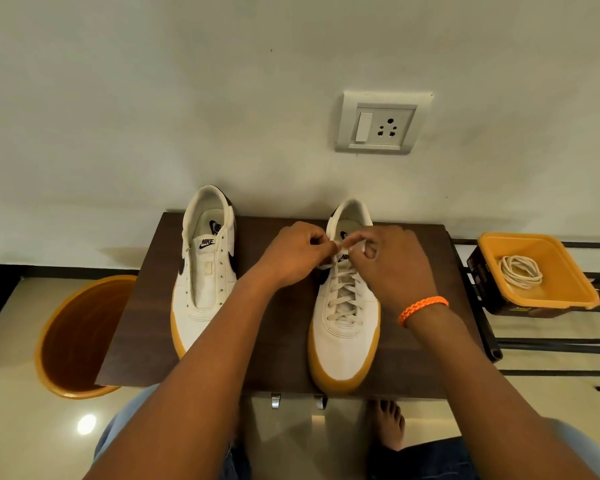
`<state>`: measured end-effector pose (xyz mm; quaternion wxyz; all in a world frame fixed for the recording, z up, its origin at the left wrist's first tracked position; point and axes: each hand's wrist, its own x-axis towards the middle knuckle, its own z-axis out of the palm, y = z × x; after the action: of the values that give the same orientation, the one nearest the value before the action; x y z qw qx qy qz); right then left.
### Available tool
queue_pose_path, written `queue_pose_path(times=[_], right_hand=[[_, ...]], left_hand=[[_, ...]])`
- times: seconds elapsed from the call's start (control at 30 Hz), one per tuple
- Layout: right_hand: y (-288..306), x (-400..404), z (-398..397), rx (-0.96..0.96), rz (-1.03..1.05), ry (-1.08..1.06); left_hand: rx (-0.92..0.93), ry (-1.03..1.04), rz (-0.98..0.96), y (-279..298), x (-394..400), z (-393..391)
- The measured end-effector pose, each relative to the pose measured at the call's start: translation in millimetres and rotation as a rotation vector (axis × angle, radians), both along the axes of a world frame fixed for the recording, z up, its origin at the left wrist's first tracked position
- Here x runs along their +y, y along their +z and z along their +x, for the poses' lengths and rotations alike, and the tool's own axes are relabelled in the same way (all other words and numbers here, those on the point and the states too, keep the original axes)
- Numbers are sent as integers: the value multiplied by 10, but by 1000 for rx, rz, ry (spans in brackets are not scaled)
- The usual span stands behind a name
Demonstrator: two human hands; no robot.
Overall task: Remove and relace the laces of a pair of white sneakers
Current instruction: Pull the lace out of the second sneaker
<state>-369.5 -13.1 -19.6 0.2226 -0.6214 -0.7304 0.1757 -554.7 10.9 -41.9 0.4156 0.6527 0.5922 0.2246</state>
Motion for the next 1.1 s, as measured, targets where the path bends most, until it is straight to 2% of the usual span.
queue_pose_path(times=[0.13, 0.33, 0.47, 0.53, 0.73, 0.93, 1.1], right_hand=[[-80, -52, -94, -110, -46, 24], [48, 26, 55, -91, -56, -29], [117, 50, 199, -2, -11, -110], [100, 29, 143, 14, -4, -76], [-65, -60, -105, -95, -89, 40], [85, 32, 121, 7, -71, -50], [141, 51, 217, 70, 67, -142]], left_hand=[[-15, -10, -8, -7, -2, -15], [1, -9, -10, 14, -8, -5], [-1, 1, -20, 4, -8, -15], [-3, 0, -17, 15, -12, -17], [-58, -2, -30, -1, -14, -43], [-37, 0, -25, 21, -15, -44], [-48, 15, -46, 17, -9, -50]])
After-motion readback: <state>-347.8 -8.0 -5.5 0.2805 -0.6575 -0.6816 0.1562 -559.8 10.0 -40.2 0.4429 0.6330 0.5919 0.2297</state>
